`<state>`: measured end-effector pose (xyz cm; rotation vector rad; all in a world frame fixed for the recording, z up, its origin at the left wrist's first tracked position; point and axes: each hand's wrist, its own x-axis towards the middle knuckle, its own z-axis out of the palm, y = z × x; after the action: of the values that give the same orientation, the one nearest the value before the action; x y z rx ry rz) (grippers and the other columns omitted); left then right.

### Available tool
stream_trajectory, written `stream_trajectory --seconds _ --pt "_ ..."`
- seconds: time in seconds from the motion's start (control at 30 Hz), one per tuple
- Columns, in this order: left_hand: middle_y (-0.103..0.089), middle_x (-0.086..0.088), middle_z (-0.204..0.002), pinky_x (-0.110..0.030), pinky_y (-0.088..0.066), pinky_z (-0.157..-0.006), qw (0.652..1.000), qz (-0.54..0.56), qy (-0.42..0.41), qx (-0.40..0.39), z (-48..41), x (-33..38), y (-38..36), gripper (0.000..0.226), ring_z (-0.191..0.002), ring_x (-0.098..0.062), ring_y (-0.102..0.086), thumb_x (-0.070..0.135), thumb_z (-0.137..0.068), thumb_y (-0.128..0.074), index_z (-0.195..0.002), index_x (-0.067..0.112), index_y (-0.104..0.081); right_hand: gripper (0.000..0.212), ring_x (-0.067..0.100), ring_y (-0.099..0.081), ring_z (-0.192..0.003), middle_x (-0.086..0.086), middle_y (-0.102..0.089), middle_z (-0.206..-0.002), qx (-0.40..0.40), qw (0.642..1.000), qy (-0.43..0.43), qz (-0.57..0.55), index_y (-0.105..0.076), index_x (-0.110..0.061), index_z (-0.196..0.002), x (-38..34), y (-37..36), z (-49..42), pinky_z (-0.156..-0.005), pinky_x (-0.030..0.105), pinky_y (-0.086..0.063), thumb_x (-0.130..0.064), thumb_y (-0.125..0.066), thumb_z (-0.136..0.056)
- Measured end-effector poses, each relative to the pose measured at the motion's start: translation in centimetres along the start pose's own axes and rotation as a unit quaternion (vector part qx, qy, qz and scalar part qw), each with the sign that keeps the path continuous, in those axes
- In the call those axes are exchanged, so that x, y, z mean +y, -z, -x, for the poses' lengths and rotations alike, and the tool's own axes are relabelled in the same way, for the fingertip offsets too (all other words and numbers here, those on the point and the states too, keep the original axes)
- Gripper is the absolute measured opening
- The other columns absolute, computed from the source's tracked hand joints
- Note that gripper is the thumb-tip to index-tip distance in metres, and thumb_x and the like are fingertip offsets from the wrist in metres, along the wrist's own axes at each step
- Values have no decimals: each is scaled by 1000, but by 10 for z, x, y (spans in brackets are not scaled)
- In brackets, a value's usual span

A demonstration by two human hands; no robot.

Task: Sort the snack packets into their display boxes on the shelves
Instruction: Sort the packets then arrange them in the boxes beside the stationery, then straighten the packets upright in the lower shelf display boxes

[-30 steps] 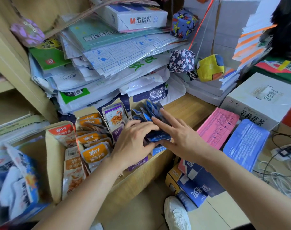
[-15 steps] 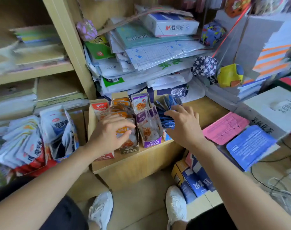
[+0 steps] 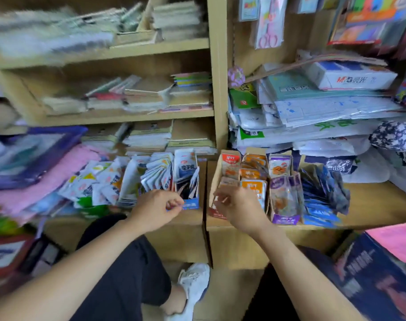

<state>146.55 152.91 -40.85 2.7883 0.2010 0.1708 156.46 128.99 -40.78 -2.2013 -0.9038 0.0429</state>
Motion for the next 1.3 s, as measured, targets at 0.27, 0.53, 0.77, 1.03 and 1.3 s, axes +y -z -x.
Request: stream_trajectory --seconds 0.27,0.53,0.77,1.03,1.3 --pt "-72 20 -91 -25 -55 -75 988 -73 123 53 40 -40 64 9 -80 2 -64 37 -92 -68 -99 37 -75 21 22 -68 -94 -2 -73 -100 -60 990 110 61 -71 -22 -108 -48 -39 -12 -78 35 -53 -29 -65 -90" --pt "-76 10 -98 -19 -50 -71 942 18 261 210 80 -140 95 18 -89 -10 -70 16 -87 -72 -99 29 -75 22 21 -64 -93 -4 -67 -108 -109 973 186 77 -70 -28 -112 -105 -80 -45 -78 38 -53 -28 -64 -91" --pt "-65 -9 -117 -38 -48 -88 903 145 304 266 81 -230 84 50 -102 -28 -63 18 -84 -80 -129 9 -60 33 25 -61 -109 3 -65 -122 -134 959 225 104 -65 -22 -123 -185 -143 -91 -85 39 -53 -29 -67 -90" --pt "-74 6 -88 -17 -49 -66 907 221 237 270 66 -273 71 21 -75 -8 -66 22 -85 -81 -105 17 -77 84 32 -36 -140 4 -40 -154 -120 955 220 159 -36 -23 -151 -229 -229 -153 -115 50 -34 -55 -72 -82" --pt "-67 2 -74 -32 -43 -63 901 230 219 295 56 -298 63 7 -64 -12 -56 8 -88 -69 -89 15 -71 87 31 -33 -137 2 -50 -144 -136 957 166 193 -34 -32 -149 -210 -285 -205 -110 54 -36 -46 -79 -76"
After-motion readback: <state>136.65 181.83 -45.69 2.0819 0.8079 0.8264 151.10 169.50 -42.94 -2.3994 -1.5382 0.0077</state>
